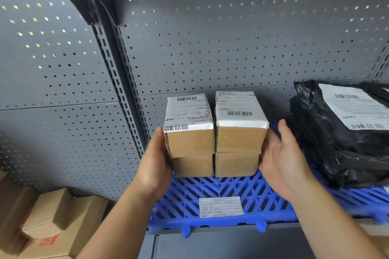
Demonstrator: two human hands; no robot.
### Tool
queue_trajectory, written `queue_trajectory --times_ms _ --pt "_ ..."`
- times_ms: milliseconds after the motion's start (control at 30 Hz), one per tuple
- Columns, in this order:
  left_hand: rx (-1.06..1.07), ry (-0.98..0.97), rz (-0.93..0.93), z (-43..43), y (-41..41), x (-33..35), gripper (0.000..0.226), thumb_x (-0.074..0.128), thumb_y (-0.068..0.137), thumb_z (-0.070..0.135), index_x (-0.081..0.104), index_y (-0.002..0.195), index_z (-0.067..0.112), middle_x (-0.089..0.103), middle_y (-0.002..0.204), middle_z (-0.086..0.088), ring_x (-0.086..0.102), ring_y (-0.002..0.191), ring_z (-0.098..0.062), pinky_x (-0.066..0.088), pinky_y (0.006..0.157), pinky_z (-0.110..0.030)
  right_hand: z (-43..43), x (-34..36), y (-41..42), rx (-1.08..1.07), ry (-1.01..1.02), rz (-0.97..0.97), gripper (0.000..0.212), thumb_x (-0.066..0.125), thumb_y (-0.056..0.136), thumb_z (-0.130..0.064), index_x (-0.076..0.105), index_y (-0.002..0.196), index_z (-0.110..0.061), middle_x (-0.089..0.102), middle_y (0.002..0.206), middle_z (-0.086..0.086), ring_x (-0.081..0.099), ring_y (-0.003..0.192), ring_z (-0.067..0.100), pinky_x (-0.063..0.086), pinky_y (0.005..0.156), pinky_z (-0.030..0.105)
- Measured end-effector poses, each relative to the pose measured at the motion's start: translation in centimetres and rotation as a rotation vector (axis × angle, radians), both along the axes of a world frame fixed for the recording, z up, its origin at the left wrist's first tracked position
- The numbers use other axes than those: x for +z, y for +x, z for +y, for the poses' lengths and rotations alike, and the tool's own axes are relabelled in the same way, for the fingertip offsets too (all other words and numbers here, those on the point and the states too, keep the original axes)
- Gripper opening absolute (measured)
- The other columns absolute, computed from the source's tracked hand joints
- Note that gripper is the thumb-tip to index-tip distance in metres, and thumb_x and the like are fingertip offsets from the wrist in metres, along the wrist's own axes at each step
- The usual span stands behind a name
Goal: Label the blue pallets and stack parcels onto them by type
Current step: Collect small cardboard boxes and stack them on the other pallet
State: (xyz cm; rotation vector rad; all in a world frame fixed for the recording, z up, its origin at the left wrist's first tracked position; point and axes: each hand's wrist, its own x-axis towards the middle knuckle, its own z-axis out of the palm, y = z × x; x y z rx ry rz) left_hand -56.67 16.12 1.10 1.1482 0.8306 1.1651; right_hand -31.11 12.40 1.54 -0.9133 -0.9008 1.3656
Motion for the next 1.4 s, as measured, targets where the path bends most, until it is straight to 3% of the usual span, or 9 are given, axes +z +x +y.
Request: queue_trajectory --times_ms 200,300,400,500,733,833,1000,1200,1400 --pt "0.047 -0.003 0.005 0.0 0.5 -0.1 0.052 0.020 0.111 0.042 0.063 0.137 0.031 0.068 0.136 0.001 0.060 0.130 -0.014 0.037 0.115 -0.053 -0.3 0.1 -0.2 -0.042 0.084 -0.068 0.058 0.024 0.101 -0.065 0.055 0.142 -0.037 0.065 0.139 -0.008 0.061 0.125 0.006 0.043 0.101 0.041" --pt "0.036 0.038 0.004 -0.2 0.2 0.1 0.056 0.019 0.108 0.055 0.061 0.139 0.035 0.065 0.141 0.002 0.057 0.134 -0.015 0.033 0.117 -0.055 -0.7 0.8 -0.6 -0.062 0.201 -0.154 0.065 0.044 0.089 -0.075 0.051 0.144 -0.042 0.059 0.144 -0.013 0.053 0.134 0.005 0.039 0.105 0.039" --pt "0.022 0.104 0.012 -0.6 0.2 0.1 0.070 0.030 0.094 0.078 0.056 0.144 0.036 0.060 0.147 0.002 0.051 0.139 -0.014 0.033 0.116 -0.047 -0.5 0.9 -0.7 -0.053 0.252 -0.262 0.072 0.064 0.076 -0.077 0.050 0.141 -0.049 0.059 0.141 -0.020 0.053 0.130 -0.001 0.037 0.104 0.036" --pt "0.010 0.150 0.068 -0.8 0.3 0.3 0.072 0.040 0.087 0.083 0.059 0.141 0.040 0.060 0.146 0.006 0.052 0.138 -0.009 0.047 0.107 -0.028 0.0 0.7 -0.7 -0.065 0.248 -0.264 0.062 0.069 0.075 -0.075 0.057 0.132 -0.053 0.064 0.136 -0.019 0.057 0.125 -0.002 0.037 0.104 0.036" --pt "0.025 0.141 0.157 -0.2 -0.6 0.5 0.088 0.045 0.071 0.096 0.052 0.143 0.046 0.056 0.146 0.019 0.046 0.139 0.002 0.029 0.119 -0.036 0.2 0.7 -0.8 -0.091 0.252 -0.223 0.053 0.070 0.077 -0.070 0.063 0.126 -0.050 0.065 0.135 -0.015 0.058 0.126 0.002 0.036 0.108 0.038" --pt "0.057 0.129 0.195 0.1 -0.8 0.4 0.088 0.056 0.070 0.092 0.050 0.145 0.045 0.057 0.145 0.021 0.048 0.137 0.001 0.031 0.120 -0.041 0.2 1.0 -0.9 -0.100 0.262 -0.229 0.043 0.066 0.084 -0.060 0.063 0.125 -0.050 0.066 0.133 -0.016 0.058 0.125 0.001 0.037 0.105 0.035" --pt "0.060 0.069 0.254 0.3 -0.8 0.6 0.092 0.054 0.070 0.094 0.047 0.147 0.046 0.057 0.144 0.024 0.050 0.136 -0.001 0.033 0.120 -0.047 0.1 1.2 -0.7 -0.080 0.294 -0.265 0.050 0.062 0.089 -0.055 0.055 0.138 -0.043 0.064 0.137 -0.015 0.057 0.128 0.003 0.039 0.106 0.036" --pt "0.081 0.079 0.307 -0.3 -0.7 0.5 0.060 0.048 0.070 0.096 0.055 0.123 0.068 0.058 0.137 0.033 0.051 0.130 0.009 0.036 0.118 -0.042 -0.3 0.5 -1.1 -0.050 0.295 -0.258 0.051 0.059 0.092 -0.052 0.051 0.141 -0.044 0.062 0.139 -0.014 0.057 0.128 0.004 0.041 0.102 0.034" --pt "0.103 0.124 0.285 -0.9 -0.1 0.6 0.080 0.052 0.070 0.094 0.050 0.139 0.053 0.057 0.139 0.030 0.049 0.133 0.006 0.033 0.120 -0.043 -0.1 0.6 -1.1 -0.047 0.254 -0.251 0.043 0.056 0.090 -0.060 0.057 0.133 -0.053 0.065 0.134 -0.018 0.060 0.123 0.000 0.042 0.099 0.034"
